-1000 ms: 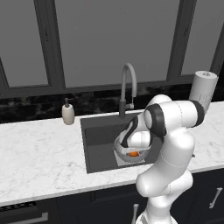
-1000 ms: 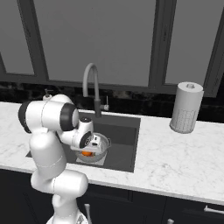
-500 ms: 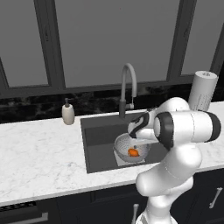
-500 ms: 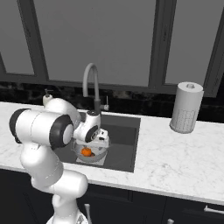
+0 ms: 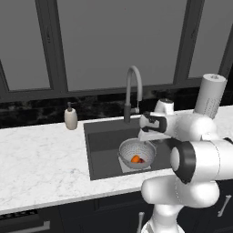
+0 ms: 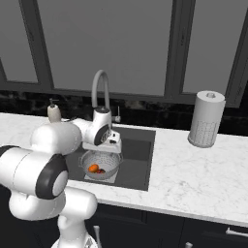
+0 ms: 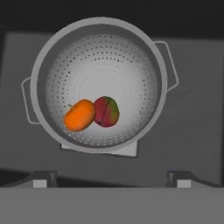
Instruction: Put the colander in the sink, put the mango, orange in the colander, and turn on the sink faucet and pour water over the colander.
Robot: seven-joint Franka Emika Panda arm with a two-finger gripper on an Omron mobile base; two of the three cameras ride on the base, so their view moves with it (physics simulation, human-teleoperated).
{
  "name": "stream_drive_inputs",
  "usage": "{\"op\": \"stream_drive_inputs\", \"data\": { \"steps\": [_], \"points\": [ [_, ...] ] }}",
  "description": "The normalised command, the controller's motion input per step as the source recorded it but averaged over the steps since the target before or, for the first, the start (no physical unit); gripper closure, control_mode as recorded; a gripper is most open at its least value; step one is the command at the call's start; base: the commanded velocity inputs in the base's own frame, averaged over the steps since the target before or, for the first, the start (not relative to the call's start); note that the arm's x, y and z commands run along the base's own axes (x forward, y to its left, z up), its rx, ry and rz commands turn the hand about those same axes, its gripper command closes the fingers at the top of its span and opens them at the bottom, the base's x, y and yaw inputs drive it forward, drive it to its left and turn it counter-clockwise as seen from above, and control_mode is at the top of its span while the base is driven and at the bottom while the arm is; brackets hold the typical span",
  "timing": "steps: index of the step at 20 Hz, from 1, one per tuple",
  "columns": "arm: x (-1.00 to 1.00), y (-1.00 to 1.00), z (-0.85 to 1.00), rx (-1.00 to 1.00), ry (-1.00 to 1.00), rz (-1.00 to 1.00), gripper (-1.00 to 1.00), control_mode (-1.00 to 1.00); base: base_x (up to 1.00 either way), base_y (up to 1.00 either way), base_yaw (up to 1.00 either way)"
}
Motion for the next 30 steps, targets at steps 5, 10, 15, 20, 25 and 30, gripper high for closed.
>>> {"op": "stream_drive_inputs", "data": {
  "steps": [5, 10, 15, 20, 25, 30],
  "points": [
    [-0.12, -0.12, 0.64, 0.00, 0.00, 0.00, -1.00, -1.00, 0.00, 0.00, 0.00],
    [0.00, -0.21, 0.31, 0.01, -0.01, 0.00, -1.00, -1.00, 0.00, 0.00, 0.00],
    [0.00, -0.26, 0.13, 0.05, -0.06, 0.00, -1.00, -1.00, 0.00, 0.00, 0.00],
    [0.08, -0.21, 0.13, 0.10, -0.15, 0.00, -1.00, -1.00, 0.00, 0.00, 0.00],
    [0.19, -0.24, 0.02, 0.14, -0.25, 0.00, -1.00, -1.00, 0.00, 0.00, 0.00],
    [0.06, -0.25, 0.00, 0.11, -0.26, 0.00, -1.00, -1.00, 0.00, 0.00, 0.00]
  ]
}}
